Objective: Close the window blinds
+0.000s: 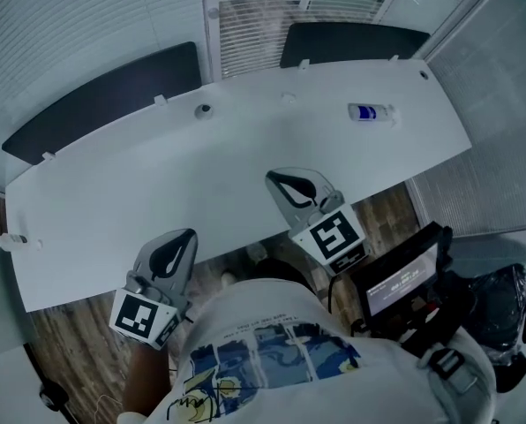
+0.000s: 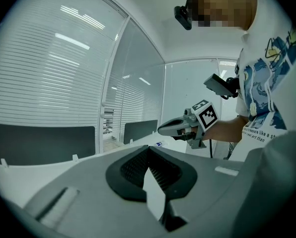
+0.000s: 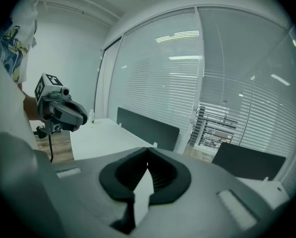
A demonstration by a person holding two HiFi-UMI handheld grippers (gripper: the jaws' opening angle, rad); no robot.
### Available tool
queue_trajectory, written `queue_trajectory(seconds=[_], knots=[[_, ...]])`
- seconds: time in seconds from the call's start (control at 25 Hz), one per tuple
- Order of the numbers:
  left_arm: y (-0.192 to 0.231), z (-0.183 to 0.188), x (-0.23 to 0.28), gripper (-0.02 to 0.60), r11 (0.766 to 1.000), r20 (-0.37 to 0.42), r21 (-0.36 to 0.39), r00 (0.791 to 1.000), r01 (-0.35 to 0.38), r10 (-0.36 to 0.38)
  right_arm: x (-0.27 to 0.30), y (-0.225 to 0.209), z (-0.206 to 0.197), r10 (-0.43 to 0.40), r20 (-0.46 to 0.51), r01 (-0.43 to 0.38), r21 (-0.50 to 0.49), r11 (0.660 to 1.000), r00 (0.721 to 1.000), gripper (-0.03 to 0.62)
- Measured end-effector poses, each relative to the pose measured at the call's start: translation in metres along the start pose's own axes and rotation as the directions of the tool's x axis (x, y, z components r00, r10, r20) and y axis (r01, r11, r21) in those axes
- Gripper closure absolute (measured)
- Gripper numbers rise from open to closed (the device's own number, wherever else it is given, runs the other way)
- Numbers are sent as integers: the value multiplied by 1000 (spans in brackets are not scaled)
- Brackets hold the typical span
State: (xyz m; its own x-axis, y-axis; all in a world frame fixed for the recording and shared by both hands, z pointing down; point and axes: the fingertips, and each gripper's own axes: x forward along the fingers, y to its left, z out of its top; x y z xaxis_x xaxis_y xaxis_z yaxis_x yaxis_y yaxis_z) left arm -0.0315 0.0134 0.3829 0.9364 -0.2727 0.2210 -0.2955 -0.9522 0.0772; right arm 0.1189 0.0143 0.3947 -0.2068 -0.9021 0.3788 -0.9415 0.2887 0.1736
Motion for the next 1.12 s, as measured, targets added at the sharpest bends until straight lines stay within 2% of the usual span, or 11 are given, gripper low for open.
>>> queue_trajectory(seconds=[0.68, 0.92, 1.12], knots=[[-20, -16, -38, 575, 997, 4, 13, 997, 78, -78, -31, 49, -5, -58, -12, 58, -18, 998, 998, 591], [-30, -26, -48, 575, 995, 13, 9, 995, 103, -103, -42, 67, -12, -61, -44, 60, -10, 998, 997, 591], [-40, -34, -49, 575, 994, 3, 9, 994, 113, -113, -52, 75, -12, -58, -23, 59, 33, 998, 998, 591]])
